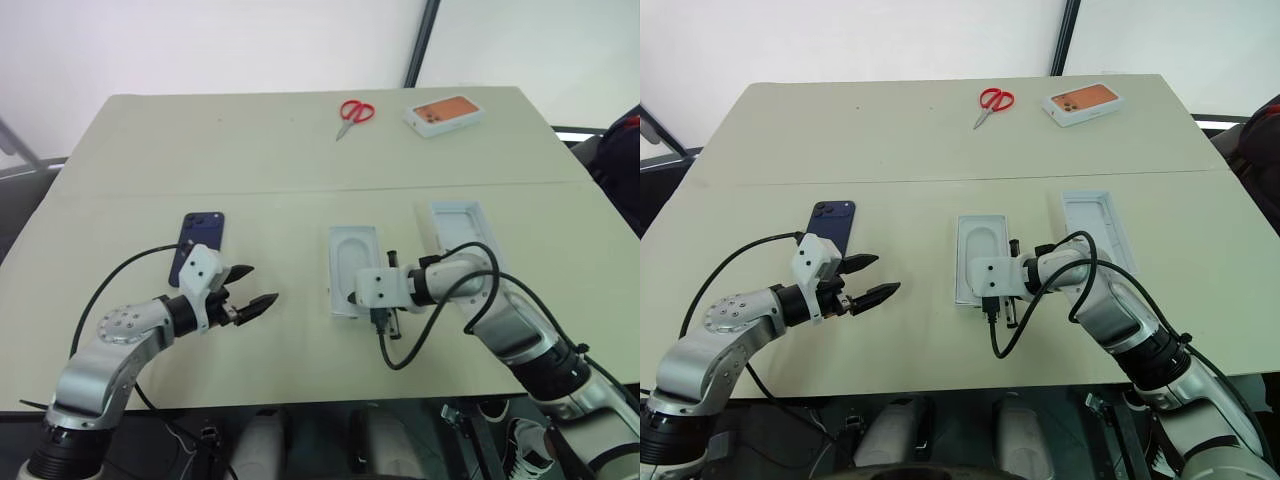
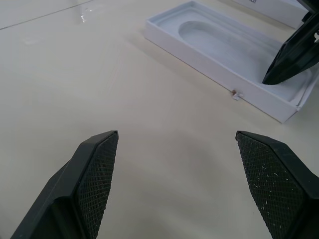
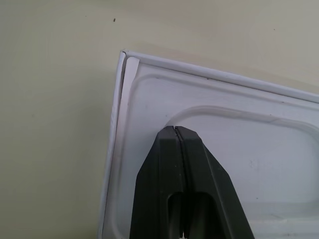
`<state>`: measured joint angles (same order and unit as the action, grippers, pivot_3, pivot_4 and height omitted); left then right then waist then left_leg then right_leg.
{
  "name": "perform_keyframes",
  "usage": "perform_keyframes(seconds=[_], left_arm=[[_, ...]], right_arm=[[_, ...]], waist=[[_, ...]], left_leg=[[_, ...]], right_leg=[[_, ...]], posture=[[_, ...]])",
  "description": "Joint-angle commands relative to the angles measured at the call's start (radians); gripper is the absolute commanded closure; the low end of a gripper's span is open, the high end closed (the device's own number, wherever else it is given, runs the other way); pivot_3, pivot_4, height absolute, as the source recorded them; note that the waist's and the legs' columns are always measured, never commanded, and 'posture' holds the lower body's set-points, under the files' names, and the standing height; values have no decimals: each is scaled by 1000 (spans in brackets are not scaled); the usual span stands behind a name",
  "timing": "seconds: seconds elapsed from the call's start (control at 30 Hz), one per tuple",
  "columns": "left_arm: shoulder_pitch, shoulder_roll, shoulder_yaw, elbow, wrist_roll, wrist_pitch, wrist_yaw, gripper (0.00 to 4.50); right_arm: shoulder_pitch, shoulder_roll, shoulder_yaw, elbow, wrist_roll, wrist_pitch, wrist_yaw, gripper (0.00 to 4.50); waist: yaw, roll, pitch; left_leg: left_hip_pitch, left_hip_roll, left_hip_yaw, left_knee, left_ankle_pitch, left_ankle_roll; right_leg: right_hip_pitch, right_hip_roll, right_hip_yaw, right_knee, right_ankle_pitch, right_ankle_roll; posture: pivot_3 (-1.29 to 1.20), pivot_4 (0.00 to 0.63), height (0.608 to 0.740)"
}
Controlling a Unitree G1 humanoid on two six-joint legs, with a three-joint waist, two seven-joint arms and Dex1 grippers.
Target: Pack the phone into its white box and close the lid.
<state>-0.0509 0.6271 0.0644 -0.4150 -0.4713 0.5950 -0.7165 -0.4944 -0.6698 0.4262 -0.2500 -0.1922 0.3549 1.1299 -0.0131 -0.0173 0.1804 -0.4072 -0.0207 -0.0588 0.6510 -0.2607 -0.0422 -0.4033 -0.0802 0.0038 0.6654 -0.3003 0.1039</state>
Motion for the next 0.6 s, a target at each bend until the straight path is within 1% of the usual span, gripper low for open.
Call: perform_keyframes(seconds=[0.03,0.27,0.43,0.5,0.6], left_arm=[[-1,18,43,-36,-20,8,3,515],[-27,12,106,-34,-52,68,51,515],[-104,-44,234,4,-159,203,176,515],[-135,-59,293,26,-188,262,245,7],[-189,-75,368,77,-211,344,352,7]], right_arm=[[-50,14,-47,14,16,-8,-35,4480],[-120,47,-104,26,65,20,-72,4480],[-189,160,-96,76,55,87,-175,4480],[-207,209,-64,110,29,101,-220,4500],[-231,284,-23,143,11,118,-263,4500]], waist=[[-1,0,0],[0,0,0],[-1,0,0],[-3,0,0],[-4,0,0]], left_leg=[[0,0,0,0,0,0],[0,0,0,0,0,0],[0,0,-1,0,0,0],[0,0,-1,0,0,0],[0,0,-1,0,0,0]], right_leg=[[0,0,0,0,0,0],[0,0,0,0,0,0],[0,0,-1,1,0,0],[0,0,0,1,0,0],[-1,0,0,1,0,0]], posture=[[0,150,740],[0,150,740],[0,150,740],[0,150,740],[0,150,740]])
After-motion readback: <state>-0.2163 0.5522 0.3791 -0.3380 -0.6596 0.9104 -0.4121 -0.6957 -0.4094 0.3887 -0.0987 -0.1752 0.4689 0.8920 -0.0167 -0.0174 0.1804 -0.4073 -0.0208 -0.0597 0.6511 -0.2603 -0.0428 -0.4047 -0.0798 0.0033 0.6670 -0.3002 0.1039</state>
